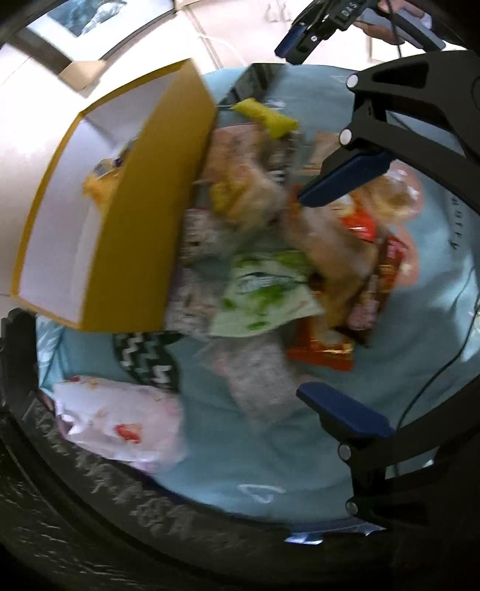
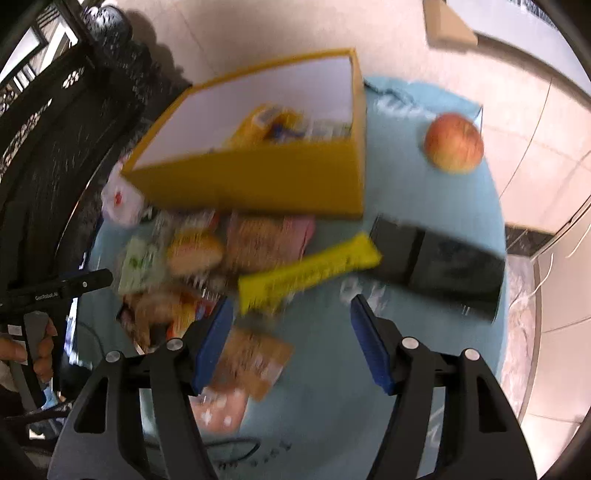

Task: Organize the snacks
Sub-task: 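Move both open grippers back over the snack pile, then grasp a brown paper bread bag with the left gripper while the right grasps a clear cake bag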

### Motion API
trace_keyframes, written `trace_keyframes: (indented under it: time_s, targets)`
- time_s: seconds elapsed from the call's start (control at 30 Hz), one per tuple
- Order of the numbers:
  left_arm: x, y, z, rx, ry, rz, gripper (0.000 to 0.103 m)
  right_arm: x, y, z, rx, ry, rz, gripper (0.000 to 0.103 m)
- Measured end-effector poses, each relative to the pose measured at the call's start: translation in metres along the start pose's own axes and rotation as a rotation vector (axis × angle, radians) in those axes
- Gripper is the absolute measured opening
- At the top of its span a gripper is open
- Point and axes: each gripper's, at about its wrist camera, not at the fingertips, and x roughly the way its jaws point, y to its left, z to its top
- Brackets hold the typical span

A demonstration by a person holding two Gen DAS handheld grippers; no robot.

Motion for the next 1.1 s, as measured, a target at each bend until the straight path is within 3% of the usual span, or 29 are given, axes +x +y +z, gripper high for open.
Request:
trace_keyframes:
  time_s: [0.2,0.5,0.63,0.67,0.77,1.1]
  targets:
    - [0.015,-0.017,-0.026,0.089,0.045,-0.009,0.097,0.006,0.022,-0.037,-0.049,0.074,0.013,0.068]
    - [0.037,-0.051,-0.030,0.229,0.048,-0.017,0.095,-0.006,0.023,-0.061,-0.021,0.070,0.004,0.068]
    - [0.067,-0.059,-0.031,0.303,0.079,0.029,0.063,-0.009,0.023,-0.068,-0.006,0.071,-0.002,0.068]
    - [0.068,-0.057,-0.030,0.296,0.053,-0.006,0.060,-0.010,0.023,-0.069,-0.008,0.073,-0.001,0.068]
    - [0.071,-0.051,-0.024,0.251,0.086,-0.041,0.039,-0.008,0.031,-0.073,-0.023,0.083,0.011,0.068]
    - [0.028,-0.030,-0.028,0.196,0.054,-0.071,0.036,0.027,0.105,-0.079,-0.306,0.168,0.121,0.068]
